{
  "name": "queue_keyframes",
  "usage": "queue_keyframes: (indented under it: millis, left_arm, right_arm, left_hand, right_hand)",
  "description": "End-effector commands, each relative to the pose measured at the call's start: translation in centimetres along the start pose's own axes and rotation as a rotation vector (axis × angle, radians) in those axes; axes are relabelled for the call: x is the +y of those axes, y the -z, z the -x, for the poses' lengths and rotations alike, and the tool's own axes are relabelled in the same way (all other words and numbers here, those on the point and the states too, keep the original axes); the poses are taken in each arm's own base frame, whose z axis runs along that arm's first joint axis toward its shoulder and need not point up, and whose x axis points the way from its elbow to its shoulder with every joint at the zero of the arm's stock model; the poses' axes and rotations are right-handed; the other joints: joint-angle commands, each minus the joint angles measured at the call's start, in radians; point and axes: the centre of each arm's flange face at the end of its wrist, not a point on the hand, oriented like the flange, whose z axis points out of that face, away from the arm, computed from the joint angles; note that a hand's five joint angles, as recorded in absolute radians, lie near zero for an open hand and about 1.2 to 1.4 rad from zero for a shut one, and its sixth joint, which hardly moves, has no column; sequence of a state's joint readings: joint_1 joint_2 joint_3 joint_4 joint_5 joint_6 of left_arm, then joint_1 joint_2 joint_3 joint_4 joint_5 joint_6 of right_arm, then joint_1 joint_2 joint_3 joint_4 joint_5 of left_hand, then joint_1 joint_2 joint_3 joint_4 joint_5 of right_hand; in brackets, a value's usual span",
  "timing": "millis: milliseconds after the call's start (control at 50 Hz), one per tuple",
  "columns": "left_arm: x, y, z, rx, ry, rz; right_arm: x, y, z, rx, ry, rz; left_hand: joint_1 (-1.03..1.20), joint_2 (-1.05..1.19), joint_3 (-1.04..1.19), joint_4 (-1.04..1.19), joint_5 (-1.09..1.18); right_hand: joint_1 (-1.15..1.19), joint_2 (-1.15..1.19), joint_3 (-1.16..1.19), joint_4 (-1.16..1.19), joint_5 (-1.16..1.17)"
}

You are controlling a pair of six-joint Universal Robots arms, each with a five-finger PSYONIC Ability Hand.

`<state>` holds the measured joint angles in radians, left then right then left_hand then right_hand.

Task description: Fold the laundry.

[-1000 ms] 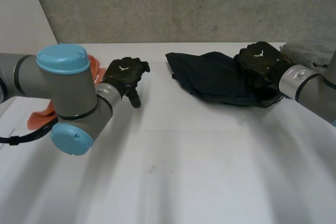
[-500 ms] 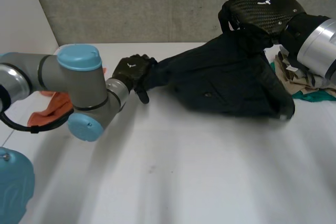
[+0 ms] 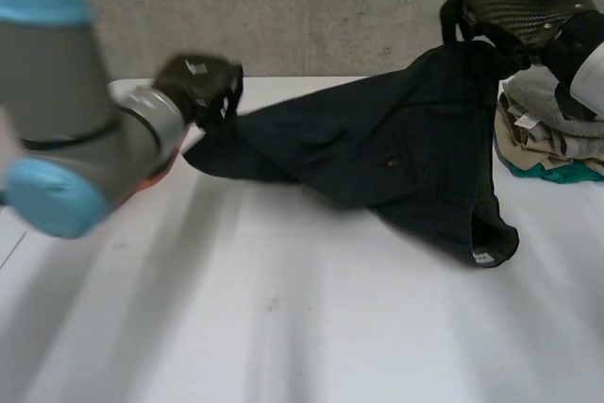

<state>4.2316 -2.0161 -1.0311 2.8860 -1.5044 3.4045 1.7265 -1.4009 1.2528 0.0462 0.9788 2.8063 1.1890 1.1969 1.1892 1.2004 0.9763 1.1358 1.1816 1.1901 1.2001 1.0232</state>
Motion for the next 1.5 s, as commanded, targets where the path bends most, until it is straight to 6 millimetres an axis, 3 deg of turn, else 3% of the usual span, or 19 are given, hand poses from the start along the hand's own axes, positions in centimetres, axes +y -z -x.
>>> queue_keyframes:
  millis: [20,140,280,320,400,420,540,640,720,840,920,1000,1100,1180,1300,1320,1340,1380,1500]
  left_arm:
    - [-7.9,8.7,0.9,0.008,-0.069,-0.230]
    - [-7.3,7.5,1.5,-0.009,-0.073,-0.203]
    - [-3.3,0.4,1.0,0.005,-0.115,-0.103]
    - [-3.5,-0.8,1.1,-0.012,-0.130,-0.125]
    - [-6.9,-3.4,2.5,-0.109,-0.145,-0.294]
    - [-9.3,-3.7,3.2,-0.160,-0.140,-0.406]
    - [-18.2,-1.3,5.3,-0.301,-0.079,-0.835]
    - [-19.9,0.0,5.1,-0.315,-0.054,-0.898]
    - [-18.5,-0.4,4.6,-0.297,-0.044,-0.807]
    - [-12.6,-1.8,4.3,-0.279,-0.021,-0.505]
    - [-8.1,-2.0,3.1,-0.238,-0.030,-0.325]
    - [-2.8,-1.9,0.9,-0.138,-0.038,-0.156]
    - [4.8,-1.5,-3.0,0.036,-0.044,0.061]
    - [8.5,-1.4,-4.4,0.082,-0.047,0.158]
    - [9.6,-0.9,-4.0,0.070,-0.059,0.200]
    - [9.5,-0.8,-3.9,0.070,-0.062,0.197]
    - [9.2,-0.6,-3.8,0.070,-0.070,0.188]
    - [8.8,-0.5,-3.8,0.075,-0.080,0.175]
    - [7.9,0.1,-3.7,0.082,-0.103,0.140]
  right_arm:
    - [0.7,-0.1,-1.5,0.143,-0.060,0.087]
    - [2.4,-1.4,-2.2,0.195,-0.142,0.128]
    - [6.2,-4.5,-1.1,0.200,-0.198,0.190]
    - [6.9,-5.2,-1.1,0.216,-0.194,0.193]
    - [6.7,-8.1,-2.6,0.319,-0.132,0.077]
    - [6.0,-9.3,-3.6,0.372,-0.102,-0.010]
    - [0.0,-12.1,-8.1,0.519,0.013,-0.454]
    - [-2.3,-12.5,-9.0,0.452,0.049,-0.589]
    - [-1.7,-12.4,-9.5,0.373,0.028,-0.558]
    - [1.5,-12.2,-9.1,0.218,-0.041,-0.417]
    - [5.1,-11.7,-8.3,0.132,-0.083,-0.288]
    - [9.7,-10.7,-6.2,0.038,-0.124,-0.121]
    - [16.0,-7.9,-1.3,-0.097,-0.084,0.115]
    - [18.8,-5.2,1.5,-0.170,0.004,0.250]
    - [19.6,-2.6,2.4,-0.228,0.071,0.363]
    - [19.5,-2.4,2.3,-0.226,0.062,0.373]
    - [19.4,-2.1,2.3,-0.223,0.031,0.391]
    - [19.2,-1.7,2.4,-0.219,-0.006,0.412]
    - [15.8,-0.6,1.1,-0.088,-0.109,0.461]
  left_hand:
    - [0.207,0.199,0.207,0.196,0.245]
    - [0.207,0.199,0.207,0.196,0.245]
    - [0.207,0.199,0.207,0.196,0.245]
    - [0.207,0.199,0.207,0.196,0.245]
    - [0.207,0.199,0.207,0.196,0.245]
    - [0.207,0.199,0.207,0.196,0.245]
    - [0.207,0.199,0.207,0.196,0.245]
    - [0.207,0.199,0.207,0.196,0.245]
    - [0.207,0.199,0.207,0.196,0.245]
    - [0.207,0.199,0.207,0.196,0.245]
    - [0.207,0.199,0.207,0.196,0.245]
    - [0.207,0.199,0.207,0.196,0.245]
    - [0.207,0.199,0.207,0.196,0.245]
    - [0.207,0.199,0.207,0.196,0.245]
    - [0.207,0.199,0.207,0.196,0.245]
    - [0.207,0.199,0.207,0.196,0.245]
    - [0.207,0.199,0.207,0.196,0.245]
    - [0.207,0.199,0.207,0.196,0.245]
    - [0.207,0.199,0.207,0.196,0.245]
  right_hand:
    - [0.260,0.215,0.206,0.196,0.199]
    - [0.260,0.215,0.206,0.196,0.199]
    - [0.260,0.215,0.206,0.196,0.199]
    - [0.260,0.215,0.206,0.196,0.199]
    - [0.260,0.215,0.206,0.196,0.199]
    - [0.260,0.215,0.206,0.196,0.199]
    - [0.260,0.215,0.206,0.196,0.199]
    - [0.260,0.215,0.206,0.196,0.199]
    - [0.260,0.215,0.206,0.196,0.199]
    - [0.260,0.215,0.206,0.196,0.199]
    - [0.260,0.215,0.206,0.196,0.199]
    - [0.260,0.215,0.206,0.196,0.199]
    - [0.260,0.215,0.206,0.196,0.199]
    - [0.260,0.215,0.206,0.196,0.199]
    - [0.260,0.215,0.206,0.196,0.199]
    - [0.173,0.127,0.119,0.109,0.111]
    - [-0.148,-0.194,-0.202,-0.212,-0.210]
    - [-0.499,-0.544,-0.553,-0.563,-0.561]
    - [-0.747,-0.793,-0.801,-0.811,-0.809]
